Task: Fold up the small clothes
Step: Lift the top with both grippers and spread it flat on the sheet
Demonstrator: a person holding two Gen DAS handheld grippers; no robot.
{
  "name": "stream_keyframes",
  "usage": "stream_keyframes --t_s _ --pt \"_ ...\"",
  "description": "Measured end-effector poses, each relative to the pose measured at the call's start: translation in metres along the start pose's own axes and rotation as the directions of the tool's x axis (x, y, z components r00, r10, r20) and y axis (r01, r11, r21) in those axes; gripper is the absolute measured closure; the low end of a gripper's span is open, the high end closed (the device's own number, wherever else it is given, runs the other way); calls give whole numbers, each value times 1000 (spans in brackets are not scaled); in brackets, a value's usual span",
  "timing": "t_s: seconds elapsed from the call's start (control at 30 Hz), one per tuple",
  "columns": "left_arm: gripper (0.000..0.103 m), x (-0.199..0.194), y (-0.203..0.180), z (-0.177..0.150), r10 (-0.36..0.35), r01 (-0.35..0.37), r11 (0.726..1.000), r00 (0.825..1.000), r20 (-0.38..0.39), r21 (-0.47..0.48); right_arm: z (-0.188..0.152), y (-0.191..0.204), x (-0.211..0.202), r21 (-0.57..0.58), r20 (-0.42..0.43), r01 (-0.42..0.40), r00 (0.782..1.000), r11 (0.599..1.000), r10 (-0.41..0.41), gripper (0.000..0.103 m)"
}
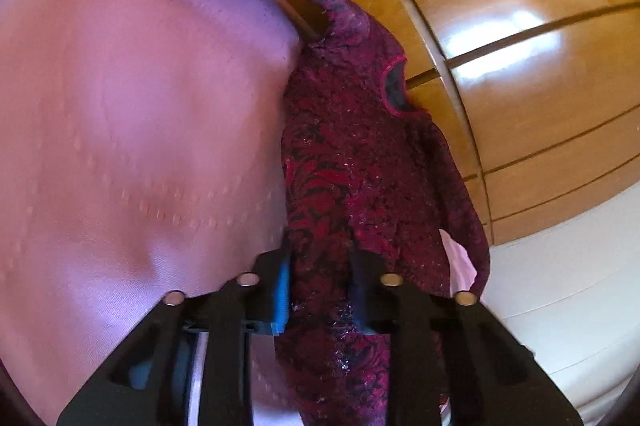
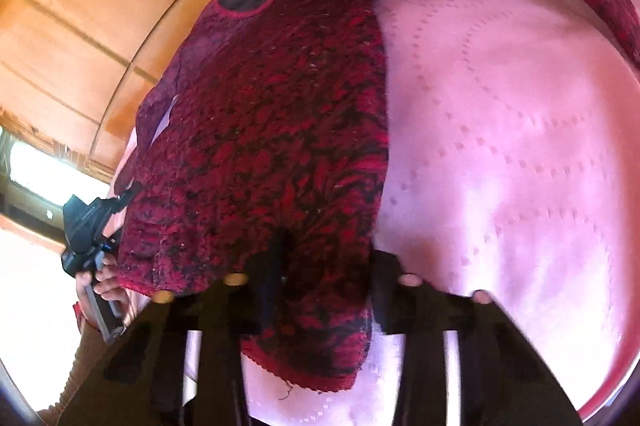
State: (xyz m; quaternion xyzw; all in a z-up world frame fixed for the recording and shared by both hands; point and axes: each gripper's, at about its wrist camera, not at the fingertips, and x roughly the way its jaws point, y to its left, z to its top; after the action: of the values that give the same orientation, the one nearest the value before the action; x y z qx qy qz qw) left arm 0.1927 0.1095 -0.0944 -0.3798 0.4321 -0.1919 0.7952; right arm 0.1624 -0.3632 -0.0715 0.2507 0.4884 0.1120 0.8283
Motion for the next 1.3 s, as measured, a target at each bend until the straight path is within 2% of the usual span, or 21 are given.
stream_keyframes --t_s 0.1,0.27,0.37,0.47,0.53,0.6,0.63,0.67,0.73,0.77,0.83,0.9,0.93,1.0,1.03,1.07,1.1,1.17,1.3 --pt "87 -8 -39 5 39 -40 995 999 13 91 16 14 -22 -87 68 7 998 996 -1 87" --pt "88 -39 -104 9 85 -84 970 996 5 226 26 36 -100 -199 219 26 976 980 18 90" --pt "88 -61 -122 -2 126 -117 953 992 -16 279 16 31 -127 -219 239 34 971 975 20 90" --pt "88 -66 -113 -27 183 -156 942 981 -66 297 -12 15 -129 -233 199 83 979 969 -36 90" --pt "84 -65 -94 -51 200 -159 943 973 -116 291 -33 -3 -114 -189 144 106 986 976 -80 90" --pt "79 -62 -79 -69 157 -117 957 979 -132 267 -50 -24 -97 -135 92 121 990 983 -109 90" --pt "74 -62 -63 -81 180 -148 960 976 -120 239 -58 -33 -87 -107 69 131 990 986 -124 90" --pt "59 -62 -50 -89 194 -166 963 974 -118 212 -64 -41 -78 -77 49 139 990 987 -135 90" --pt "49 -63 -25 -105 173 -156 979 977 -128 133 -70 -46 -68 -57 39 148 989 987 -146 89" --pt "49 -64 -19 -113 166 -150 982 976 -139 118 -70 -50 -66 -47 34 154 988 987 -152 86" --pt "49 -66 -7 -133 128 -115 989 980 -152 95 -66 -56 -61 -27 33 156 987 987 -155 69" --pt "49 -63 -12 -147 85 -69 993 982 -166 99 -69 -60 -62 -24 32 155 988 988 -154 57" --pt "49 -63 -16 -153 71 -54 993 983 -169 103 -70 -62 -60 -22 25 147 989 989 -146 57" --pt "54 -56 -22 -161 61 -41 992 982 -177 116 -70 -64 -56 -13 11 135 991 991 -135 56" --pt "74 -50 -28 -164 98 -70 985 979 -179 158 -69 -64 -54 -17 6 130 991 991 -130 59" --pt "87 -44 -33 -161 125 -91 978 976 -178 187 -67 -59 -52 -23 -5 110 994 994 -110 67" --pt "89 -43 -34 -158 132 -97 976 975 -177 194 -74 -60 -61 -30 -9 90 996 996 -90 88" --pt "92 -48 -38 -151 151 -116 970 976 -159 212 -73 -50 -74 -73 18 110 994 991 -109 90" --pt "93 -75 -45 -151 212 -173 943 971 -112 285 -85 -25 -103 -166 59 70 996 984 -61 92"
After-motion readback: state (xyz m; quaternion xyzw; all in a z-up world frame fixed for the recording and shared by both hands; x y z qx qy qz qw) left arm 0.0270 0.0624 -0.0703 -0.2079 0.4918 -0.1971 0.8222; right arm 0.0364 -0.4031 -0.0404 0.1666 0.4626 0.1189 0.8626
